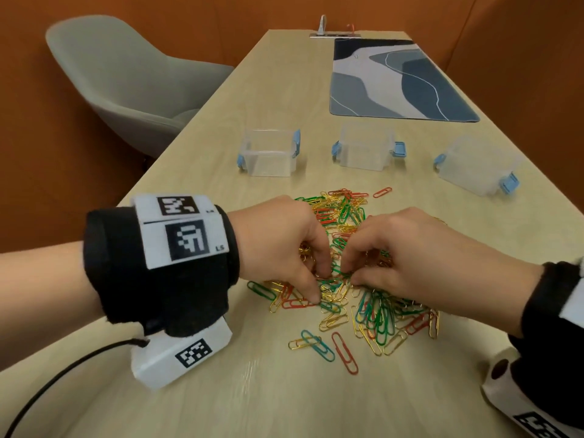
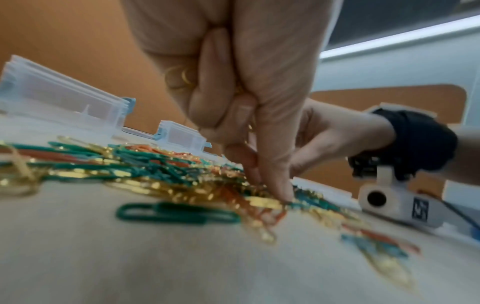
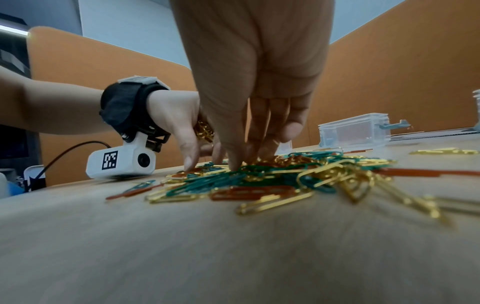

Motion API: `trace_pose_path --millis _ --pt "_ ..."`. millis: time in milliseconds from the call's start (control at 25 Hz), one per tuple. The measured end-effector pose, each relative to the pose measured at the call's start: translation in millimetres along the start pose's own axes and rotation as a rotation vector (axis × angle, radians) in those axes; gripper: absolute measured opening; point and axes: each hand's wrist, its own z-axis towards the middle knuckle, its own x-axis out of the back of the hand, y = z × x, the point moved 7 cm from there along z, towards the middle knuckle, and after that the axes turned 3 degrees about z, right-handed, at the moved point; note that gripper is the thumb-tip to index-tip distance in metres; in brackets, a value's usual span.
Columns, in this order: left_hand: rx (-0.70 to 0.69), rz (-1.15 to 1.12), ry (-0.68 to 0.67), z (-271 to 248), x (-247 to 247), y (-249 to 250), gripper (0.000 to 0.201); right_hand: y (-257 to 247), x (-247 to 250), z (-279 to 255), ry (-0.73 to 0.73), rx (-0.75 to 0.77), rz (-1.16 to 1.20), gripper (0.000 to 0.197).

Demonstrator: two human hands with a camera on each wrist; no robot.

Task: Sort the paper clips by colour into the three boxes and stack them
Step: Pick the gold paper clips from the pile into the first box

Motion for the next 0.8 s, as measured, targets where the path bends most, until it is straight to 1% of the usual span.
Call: trace_pose_path --millis 120,200,240,320,400,480,560,640,720,800 --pt "-0.001 0.091 0.003 3.3 -3.1 1.1 0.020 -6.2 -0.8 -3.4 -0.027 0.020 0.038 0.025" --pt "0.031 0.072 -0.012 2.4 -2.0 -4.5 0.015 -8.9 -3.6 -4.5 -0.058 0.028 0.045 0.028" --pt "0.057 0.026 -0.025 0.5 -0.8 -9.1 0.013 -8.8 -5.2 -4.8 -0.067 0.026 0.033 0.026" --pt "0.138 -0.122 -0.044 -2.7 2.7 -22.7 0.013 -5.4 -7.0 -3.4 -0.058 0.021 0.022 0.014" --pt "0.229 -0.338 -0.070 -7.6 1.9 -35.5 0.011 -2.5 -7.4 -2.1 -0.037 0.025 0.026 0.005" --pt "0.277 -0.550 -0.100 -12.6 -0.4 -39.3 0.009 -1.1 -8.1 -1.8 -0.033 0.031 0.018 0.005" --pt "0.291 -0.695 -0.149 -13.8 -3.4 -38.9 0.022 -2.3 -4.2 -3.0 -0.002 0.032 0.036 0.005" --pt "0.327 -0.832 -0.190 -13.8 -7.2 -38.4 0.028 -7.3 0.0 -5.6 0.018 0.050 0.080 0.016" --pt "0.358 -1.011 -0.205 -13.9 -9.5 -39.0 0.027 -15.9 -4.1 -7.2 -0.045 0.099 0.082 0.030" --pt "0.360 -1.173 -0.217 -13.9 -11.0 -38.3 0.025 -23.1 -13.7 -7.8 -0.126 0.156 0.047 0.033"
